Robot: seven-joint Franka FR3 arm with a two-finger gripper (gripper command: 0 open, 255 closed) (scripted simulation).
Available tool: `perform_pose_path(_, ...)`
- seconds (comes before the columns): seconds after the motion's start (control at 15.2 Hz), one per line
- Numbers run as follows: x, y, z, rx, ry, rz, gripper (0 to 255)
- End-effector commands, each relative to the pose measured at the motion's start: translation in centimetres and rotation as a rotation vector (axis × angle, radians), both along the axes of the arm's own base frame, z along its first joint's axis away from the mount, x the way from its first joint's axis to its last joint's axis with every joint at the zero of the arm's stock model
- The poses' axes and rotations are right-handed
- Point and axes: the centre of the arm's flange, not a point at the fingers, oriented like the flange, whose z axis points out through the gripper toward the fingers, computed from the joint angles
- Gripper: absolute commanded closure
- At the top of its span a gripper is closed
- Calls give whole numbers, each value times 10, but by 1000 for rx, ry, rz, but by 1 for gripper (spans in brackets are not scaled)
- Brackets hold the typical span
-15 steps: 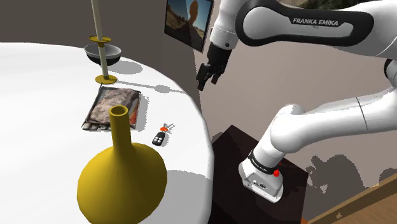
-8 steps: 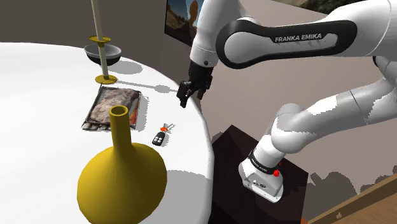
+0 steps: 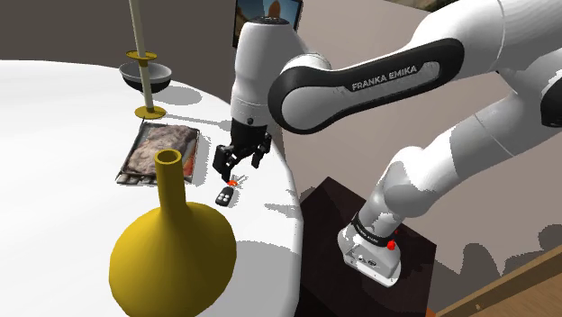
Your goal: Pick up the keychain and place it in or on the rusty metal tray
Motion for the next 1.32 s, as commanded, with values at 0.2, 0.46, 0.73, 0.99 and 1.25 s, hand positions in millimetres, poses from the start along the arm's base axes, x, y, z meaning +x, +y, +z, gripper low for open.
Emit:
perform_pose_path(0.2,4,36,-26,5,9,-22,0)
perform_pose_path(0.46,5,36,-47,5,9,-22,0)
perform_pose_path(0.73,5,36,-60,5,9,-22,0)
perform_pose_path(0.99,5,36,-60,5,9,-22,0)
perform_pose_path(1.25,5,36,-60,5,9,-22,255)
